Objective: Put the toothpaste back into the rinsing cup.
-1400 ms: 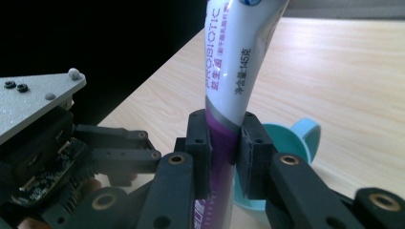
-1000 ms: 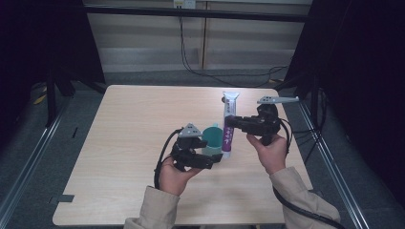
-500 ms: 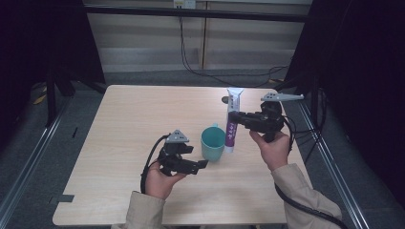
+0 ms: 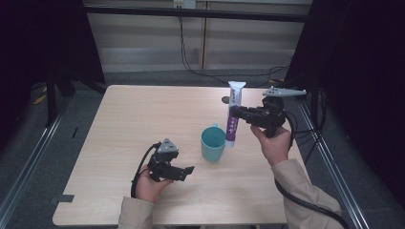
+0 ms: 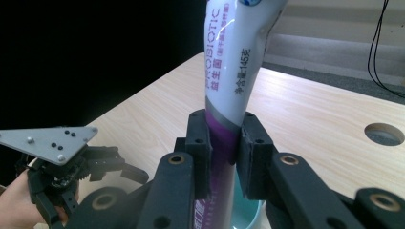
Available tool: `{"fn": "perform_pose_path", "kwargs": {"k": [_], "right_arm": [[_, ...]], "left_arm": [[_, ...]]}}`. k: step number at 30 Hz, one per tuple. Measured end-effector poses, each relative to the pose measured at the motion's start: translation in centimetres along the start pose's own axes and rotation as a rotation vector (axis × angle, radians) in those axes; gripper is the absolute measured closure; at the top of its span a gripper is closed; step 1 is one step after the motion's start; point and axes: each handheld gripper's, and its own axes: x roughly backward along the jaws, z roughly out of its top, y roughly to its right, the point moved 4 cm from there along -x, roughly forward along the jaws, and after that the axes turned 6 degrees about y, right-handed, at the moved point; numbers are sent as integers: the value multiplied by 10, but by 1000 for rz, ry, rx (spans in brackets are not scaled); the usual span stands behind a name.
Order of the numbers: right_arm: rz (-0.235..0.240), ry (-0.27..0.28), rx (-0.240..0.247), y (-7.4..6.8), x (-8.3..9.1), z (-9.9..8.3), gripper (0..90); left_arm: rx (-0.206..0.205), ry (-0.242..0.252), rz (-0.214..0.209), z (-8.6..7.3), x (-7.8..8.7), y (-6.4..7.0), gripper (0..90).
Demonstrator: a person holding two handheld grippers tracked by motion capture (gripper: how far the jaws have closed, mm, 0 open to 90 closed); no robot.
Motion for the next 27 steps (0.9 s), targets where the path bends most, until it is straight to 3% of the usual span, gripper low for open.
{"fn": "perform_pose_path", "kwargs": {"k": [5, 10, 22, 27], "right_arm": [[-7, 1, 12, -2, -3, 3, 773], [-10, 10, 17, -1, -6, 5, 773], [-23, 7, 19, 2, -17, 1, 772], [-27, 0, 24, 3, -22, -2, 772]], "left_arm": [[2, -28, 25, -14, 0, -8, 159], [-30, -67, 48, -30, -4, -15, 156], [-42, -57, 128, -44, -4, -26, 130], [-34, -48, 142, -49, -5, -29, 112]]}}
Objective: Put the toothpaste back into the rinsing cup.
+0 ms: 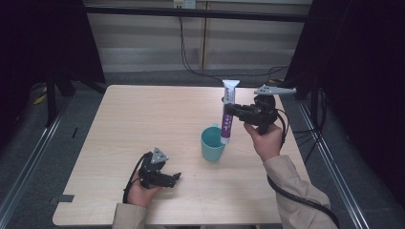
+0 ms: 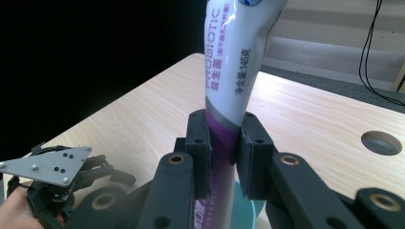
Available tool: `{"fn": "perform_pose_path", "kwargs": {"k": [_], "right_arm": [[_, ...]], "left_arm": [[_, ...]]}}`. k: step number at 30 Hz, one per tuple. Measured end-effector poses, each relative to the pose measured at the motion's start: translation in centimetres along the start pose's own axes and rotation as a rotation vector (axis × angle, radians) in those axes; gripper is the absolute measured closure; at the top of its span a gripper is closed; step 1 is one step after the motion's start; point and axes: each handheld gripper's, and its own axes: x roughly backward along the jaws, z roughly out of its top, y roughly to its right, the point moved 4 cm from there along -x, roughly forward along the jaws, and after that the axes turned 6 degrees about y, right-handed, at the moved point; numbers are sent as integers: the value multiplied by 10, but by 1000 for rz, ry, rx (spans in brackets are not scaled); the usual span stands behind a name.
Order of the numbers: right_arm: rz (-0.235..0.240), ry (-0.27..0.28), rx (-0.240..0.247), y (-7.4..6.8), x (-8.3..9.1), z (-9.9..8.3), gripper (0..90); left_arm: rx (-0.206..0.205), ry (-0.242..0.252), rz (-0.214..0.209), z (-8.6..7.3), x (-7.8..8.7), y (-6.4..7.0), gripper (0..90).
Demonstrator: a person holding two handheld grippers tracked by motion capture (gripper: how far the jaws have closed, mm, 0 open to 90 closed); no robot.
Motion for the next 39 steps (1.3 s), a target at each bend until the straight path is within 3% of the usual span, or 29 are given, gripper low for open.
{"fn": "perform_pose_path", "kwargs": {"k": [7, 12, 39], "right_arm": [[-9, 1, -2, 3, -6, -4, 771], [-11, 11, -4, 4, -9, -5, 771], [-29, 26, 27, -5, -31, -11, 770]], "left_arm": [[-19, -8, 19, -2, -1, -2, 94], [-27, -9, 1, -2, -2, -3, 77], [-9, 5, 15, -2, -1, -4, 132]]}}
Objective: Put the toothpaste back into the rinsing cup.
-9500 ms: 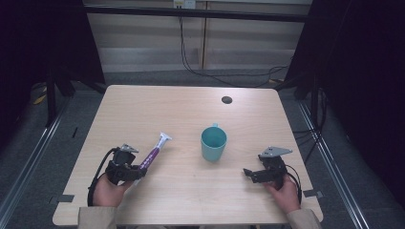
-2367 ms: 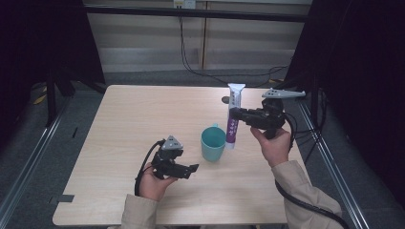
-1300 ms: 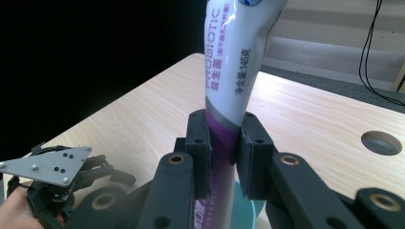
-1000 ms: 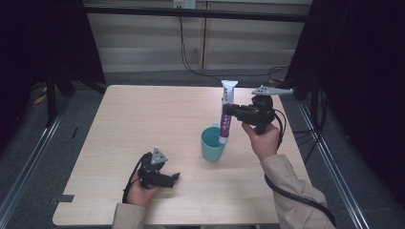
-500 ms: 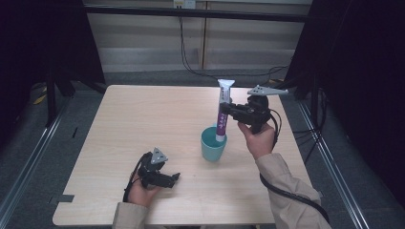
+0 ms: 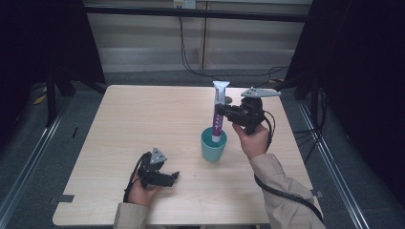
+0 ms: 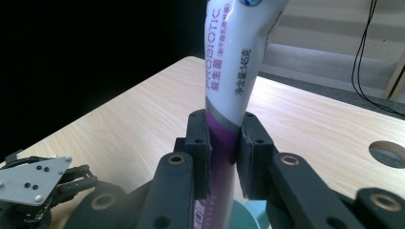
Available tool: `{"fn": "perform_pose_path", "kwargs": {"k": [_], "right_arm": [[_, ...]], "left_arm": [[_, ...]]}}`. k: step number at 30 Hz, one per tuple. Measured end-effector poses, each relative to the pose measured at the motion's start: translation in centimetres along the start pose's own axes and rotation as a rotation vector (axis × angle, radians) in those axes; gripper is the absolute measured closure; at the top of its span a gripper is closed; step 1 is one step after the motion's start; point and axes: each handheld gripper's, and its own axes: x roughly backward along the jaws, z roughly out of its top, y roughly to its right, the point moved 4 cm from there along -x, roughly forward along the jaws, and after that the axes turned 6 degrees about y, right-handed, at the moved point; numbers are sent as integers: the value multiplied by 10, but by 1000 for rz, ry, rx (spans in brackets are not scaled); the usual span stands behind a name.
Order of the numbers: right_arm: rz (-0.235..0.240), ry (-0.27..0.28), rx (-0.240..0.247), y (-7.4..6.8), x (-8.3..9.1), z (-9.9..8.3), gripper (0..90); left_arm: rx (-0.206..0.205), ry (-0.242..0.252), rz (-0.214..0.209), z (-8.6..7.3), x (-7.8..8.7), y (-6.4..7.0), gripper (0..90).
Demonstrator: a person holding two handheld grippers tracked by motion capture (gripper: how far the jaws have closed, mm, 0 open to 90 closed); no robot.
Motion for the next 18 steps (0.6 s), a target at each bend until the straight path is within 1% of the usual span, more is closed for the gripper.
{"fn": "perform_pose_path", "kwargs": {"k": [7, 18], "right_arm": [[-17, 7, -6, 2, -2, -5, 769], [-37, -4, 5, 5, -5, -14, 769]], "left_arm": [[-7, 2, -2, 0, 0, 0, 145], [-9, 3, 0, 0, 0, 0, 149]]}}
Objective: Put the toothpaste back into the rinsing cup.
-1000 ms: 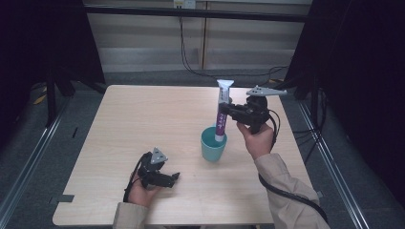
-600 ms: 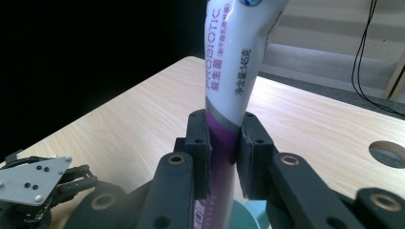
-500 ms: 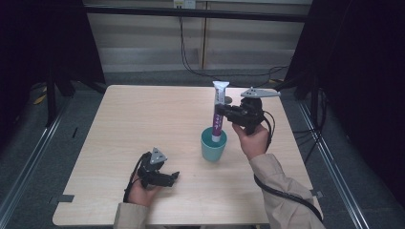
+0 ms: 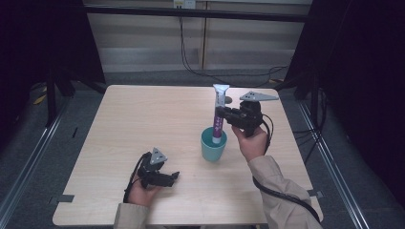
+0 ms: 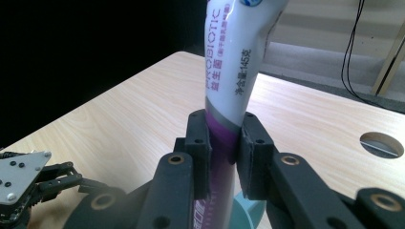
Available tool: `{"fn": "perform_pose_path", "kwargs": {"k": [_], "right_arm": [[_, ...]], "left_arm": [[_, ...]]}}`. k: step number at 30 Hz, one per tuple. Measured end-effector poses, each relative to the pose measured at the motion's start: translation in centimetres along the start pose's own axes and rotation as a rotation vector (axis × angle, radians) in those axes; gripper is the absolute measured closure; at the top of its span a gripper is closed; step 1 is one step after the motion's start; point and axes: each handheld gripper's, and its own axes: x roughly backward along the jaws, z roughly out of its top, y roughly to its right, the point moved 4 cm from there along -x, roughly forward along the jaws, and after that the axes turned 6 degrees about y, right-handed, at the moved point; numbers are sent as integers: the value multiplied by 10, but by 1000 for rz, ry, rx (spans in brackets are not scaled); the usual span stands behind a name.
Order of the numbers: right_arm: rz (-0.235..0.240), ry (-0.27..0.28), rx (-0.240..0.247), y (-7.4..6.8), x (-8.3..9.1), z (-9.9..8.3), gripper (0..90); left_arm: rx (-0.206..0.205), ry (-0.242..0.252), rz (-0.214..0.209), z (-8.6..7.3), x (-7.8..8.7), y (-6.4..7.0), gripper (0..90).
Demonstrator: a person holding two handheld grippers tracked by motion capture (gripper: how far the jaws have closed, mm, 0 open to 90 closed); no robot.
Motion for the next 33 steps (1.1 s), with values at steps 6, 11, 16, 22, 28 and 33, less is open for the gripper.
{"fn": "perform_pose_path", "kwargs": {"k": [6, 11, 16, 22, 28, 33], "right_arm": [[-10, -7, 2, 1, -2, -7, 768], [-15, -15, 0, 3, -4, -12, 767], [-16, -19, -1, 4, -4, -16, 764], [-18, -31, -20, 6, -6, -25, 762], [-19, -52, -14, 6, -10, -34, 760], [-19, -59, -9, 5, -11, -36, 759]], "left_arm": [[0, 0, 2, 0, 0, 0, 150], [-2, 1, 2, 0, 0, 0, 153], [-3, 3, 1, 0, 0, 0, 153], [-2, 3, 1, 0, 0, 0, 154], [-7, 0, -1, 0, 0, 0, 156], [-9, -1, -1, 0, 0, 0, 156]]}}
